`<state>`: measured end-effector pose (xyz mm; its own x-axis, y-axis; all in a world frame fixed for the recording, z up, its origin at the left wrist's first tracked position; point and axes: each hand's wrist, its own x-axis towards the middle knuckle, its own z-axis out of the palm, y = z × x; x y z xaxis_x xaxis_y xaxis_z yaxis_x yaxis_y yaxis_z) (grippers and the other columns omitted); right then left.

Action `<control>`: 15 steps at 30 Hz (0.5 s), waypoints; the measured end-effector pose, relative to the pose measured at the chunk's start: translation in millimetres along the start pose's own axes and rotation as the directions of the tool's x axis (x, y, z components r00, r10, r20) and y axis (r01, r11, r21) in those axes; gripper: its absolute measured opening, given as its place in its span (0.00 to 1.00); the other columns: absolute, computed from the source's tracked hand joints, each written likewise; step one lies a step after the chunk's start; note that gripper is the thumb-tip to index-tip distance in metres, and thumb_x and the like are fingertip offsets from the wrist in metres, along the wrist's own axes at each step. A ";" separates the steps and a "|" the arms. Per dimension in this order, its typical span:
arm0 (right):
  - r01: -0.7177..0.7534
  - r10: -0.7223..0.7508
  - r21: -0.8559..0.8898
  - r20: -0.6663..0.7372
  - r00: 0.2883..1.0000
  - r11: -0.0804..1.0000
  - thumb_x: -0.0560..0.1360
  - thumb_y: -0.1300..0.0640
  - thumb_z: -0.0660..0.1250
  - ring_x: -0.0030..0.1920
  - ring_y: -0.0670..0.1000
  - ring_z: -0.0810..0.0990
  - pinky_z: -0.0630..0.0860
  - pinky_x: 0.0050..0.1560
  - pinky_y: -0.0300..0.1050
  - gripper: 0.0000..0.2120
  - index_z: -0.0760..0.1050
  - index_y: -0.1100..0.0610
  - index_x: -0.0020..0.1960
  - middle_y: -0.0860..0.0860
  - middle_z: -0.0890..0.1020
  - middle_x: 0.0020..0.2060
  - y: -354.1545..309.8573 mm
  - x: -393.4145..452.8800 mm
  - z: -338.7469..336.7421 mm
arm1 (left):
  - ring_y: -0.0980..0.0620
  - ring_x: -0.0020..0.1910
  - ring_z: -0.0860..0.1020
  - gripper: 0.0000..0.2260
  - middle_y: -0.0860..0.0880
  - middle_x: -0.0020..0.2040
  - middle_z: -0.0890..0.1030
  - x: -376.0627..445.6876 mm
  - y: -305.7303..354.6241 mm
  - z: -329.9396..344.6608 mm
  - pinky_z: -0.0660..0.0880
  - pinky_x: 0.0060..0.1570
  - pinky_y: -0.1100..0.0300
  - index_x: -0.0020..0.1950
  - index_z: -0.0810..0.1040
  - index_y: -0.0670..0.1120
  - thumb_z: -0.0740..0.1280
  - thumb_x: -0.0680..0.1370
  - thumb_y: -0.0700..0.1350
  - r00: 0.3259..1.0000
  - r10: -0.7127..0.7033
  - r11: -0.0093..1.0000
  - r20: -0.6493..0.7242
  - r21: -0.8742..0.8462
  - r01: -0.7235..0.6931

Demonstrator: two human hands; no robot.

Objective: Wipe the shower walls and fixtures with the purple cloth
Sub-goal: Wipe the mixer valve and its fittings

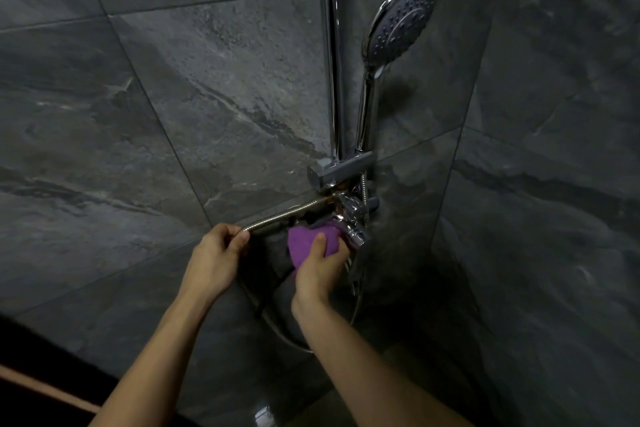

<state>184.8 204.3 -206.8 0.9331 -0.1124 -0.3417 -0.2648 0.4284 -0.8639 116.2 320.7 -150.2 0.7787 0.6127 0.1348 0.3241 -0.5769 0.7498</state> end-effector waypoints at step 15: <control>0.305 -0.158 -0.264 0.459 0.874 0.915 0.81 0.51 0.62 0.50 0.43 0.79 0.78 0.50 0.43 0.11 0.69 0.45 0.63 0.44 0.79 0.52 -46.1 -7.4 -88.7 | 0.47 0.44 0.79 0.06 0.47 0.41 0.81 -0.5 -9.0 41.3 0.67 0.41 0.56 0.46 0.78 0.47 0.64 0.81 0.45 0.987 -0.107 0.987 0.119 0.128 0.092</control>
<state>168.5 105.9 -197.3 0.9693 0.2458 0.0079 -0.0225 0.1208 -0.9924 135.0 303.4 -183.8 0.7977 0.6026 -0.0244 0.4606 -0.5826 0.6696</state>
